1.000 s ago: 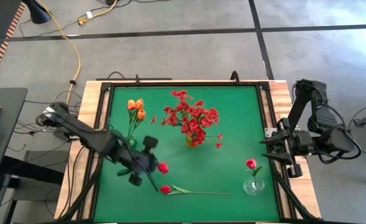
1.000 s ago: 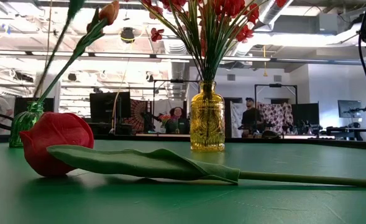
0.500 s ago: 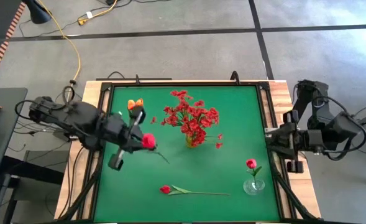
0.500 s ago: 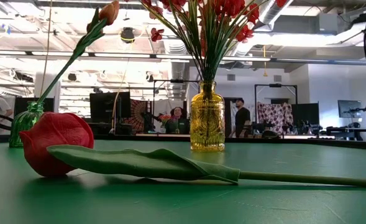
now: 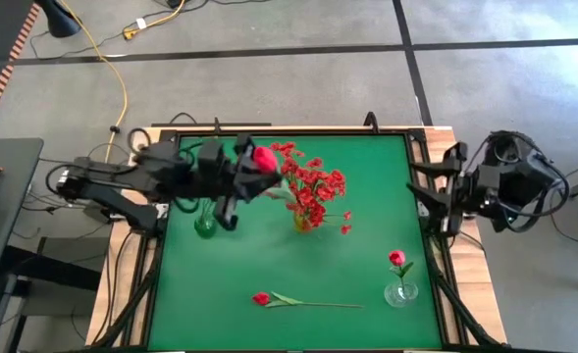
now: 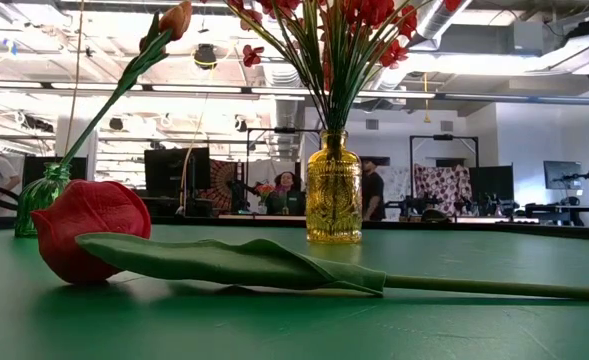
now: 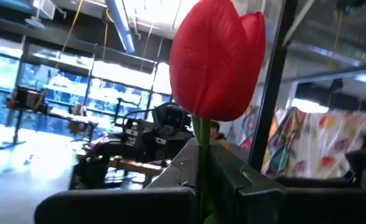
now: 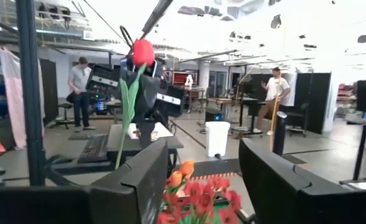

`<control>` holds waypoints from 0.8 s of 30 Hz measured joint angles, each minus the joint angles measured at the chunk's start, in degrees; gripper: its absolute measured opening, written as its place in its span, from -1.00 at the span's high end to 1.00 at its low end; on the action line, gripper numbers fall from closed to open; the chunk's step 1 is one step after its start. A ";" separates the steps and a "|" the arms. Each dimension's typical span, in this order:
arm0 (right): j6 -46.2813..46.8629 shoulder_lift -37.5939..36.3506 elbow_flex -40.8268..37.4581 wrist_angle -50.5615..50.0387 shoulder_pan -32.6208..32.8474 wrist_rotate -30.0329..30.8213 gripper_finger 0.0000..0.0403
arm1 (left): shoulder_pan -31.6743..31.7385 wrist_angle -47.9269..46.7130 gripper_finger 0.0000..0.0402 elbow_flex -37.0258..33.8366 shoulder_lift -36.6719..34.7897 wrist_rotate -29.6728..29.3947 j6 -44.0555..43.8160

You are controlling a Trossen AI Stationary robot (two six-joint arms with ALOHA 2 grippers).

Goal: Sort flowers into vase by color
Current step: Put the left red flower into the transparent vase

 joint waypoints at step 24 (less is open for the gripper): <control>34.75 21.68 30.67 -48.41 -35.59 -38.73 -0.42 | 8.25 6.70 1.00 0.00 3.19 2.36 -8.33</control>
